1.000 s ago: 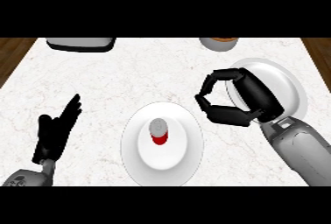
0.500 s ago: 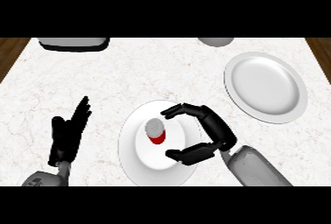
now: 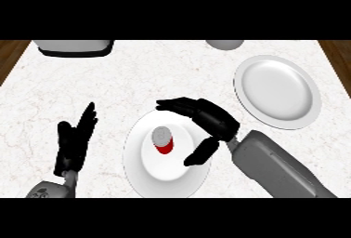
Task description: Pick the can from the plate and place it in the plate
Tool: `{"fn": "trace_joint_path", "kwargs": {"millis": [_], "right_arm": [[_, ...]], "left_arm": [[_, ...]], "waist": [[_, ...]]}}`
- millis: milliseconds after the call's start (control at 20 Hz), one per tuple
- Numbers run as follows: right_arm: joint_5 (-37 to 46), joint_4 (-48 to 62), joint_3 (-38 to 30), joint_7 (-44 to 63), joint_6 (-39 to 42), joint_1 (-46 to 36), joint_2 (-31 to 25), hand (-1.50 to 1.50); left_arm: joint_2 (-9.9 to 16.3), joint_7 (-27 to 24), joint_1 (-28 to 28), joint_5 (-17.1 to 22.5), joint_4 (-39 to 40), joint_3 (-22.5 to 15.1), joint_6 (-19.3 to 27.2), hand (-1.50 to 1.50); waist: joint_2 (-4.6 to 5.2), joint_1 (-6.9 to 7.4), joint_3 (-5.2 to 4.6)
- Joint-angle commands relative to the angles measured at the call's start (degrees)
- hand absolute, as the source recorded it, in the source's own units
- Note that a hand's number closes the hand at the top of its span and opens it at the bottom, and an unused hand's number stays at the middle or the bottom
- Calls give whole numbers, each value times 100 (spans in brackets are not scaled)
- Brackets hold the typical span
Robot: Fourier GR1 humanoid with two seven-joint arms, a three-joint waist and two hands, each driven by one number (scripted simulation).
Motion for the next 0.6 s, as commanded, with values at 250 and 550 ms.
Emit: {"fn": "trace_joint_path", "kwargs": {"millis": [250, 550], "right_arm": [[599, -27, 340, 1779, 1471, -1205, -27, -150], [795, 262, 413, 2396, 2219, -1292, 534, -150]], "left_arm": [[-49, 15, 36, -90, 18, 59, -59, 0], [-140, 213, 6, -265, -197, 93, 70, 0]], "waist": [[-6, -38, -3], [1, -29, 4]]}}
